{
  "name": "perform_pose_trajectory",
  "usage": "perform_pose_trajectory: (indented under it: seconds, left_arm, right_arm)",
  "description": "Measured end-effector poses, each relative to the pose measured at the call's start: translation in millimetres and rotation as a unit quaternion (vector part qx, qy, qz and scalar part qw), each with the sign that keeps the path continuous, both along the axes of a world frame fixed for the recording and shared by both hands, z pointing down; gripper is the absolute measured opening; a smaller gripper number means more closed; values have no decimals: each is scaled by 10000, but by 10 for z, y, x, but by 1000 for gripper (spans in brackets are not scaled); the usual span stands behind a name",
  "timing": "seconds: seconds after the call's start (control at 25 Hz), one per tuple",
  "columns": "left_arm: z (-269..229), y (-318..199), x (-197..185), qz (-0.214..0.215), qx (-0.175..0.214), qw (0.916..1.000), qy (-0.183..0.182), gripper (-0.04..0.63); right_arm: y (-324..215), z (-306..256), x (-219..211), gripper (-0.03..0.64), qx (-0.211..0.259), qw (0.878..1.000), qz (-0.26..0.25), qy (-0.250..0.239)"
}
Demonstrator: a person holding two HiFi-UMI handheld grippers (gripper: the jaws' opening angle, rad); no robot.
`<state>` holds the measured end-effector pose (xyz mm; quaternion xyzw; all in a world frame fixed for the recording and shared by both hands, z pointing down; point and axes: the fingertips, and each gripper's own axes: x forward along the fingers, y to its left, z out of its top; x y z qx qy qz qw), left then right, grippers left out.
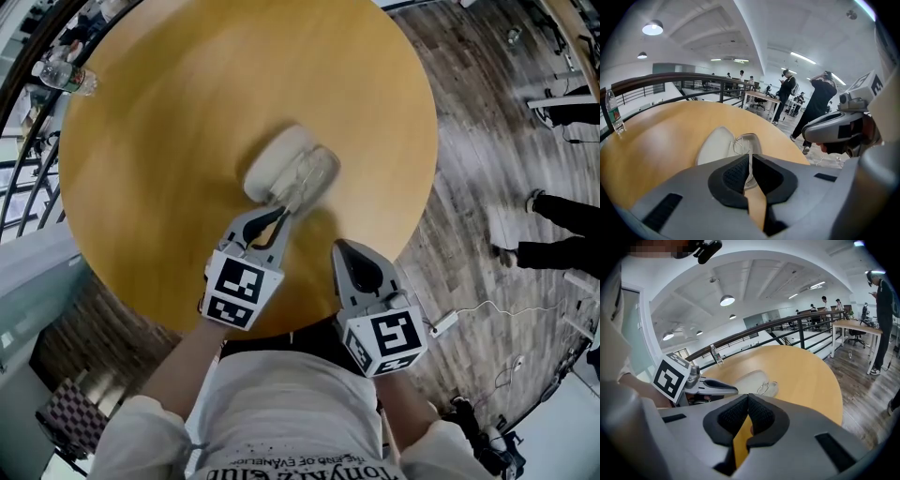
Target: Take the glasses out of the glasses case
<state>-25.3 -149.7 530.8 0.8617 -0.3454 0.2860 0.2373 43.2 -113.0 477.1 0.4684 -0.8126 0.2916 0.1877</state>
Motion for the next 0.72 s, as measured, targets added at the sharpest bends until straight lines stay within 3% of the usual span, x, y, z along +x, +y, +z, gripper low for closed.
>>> perform_pose_trajectory:
  seconds: [0.72]
  left_arm:
    - [375, -76, 52, 301, -344, 9985, -284, 67]
  right_arm:
    - [7, 184, 43, 25, -129, 9999, 18, -95]
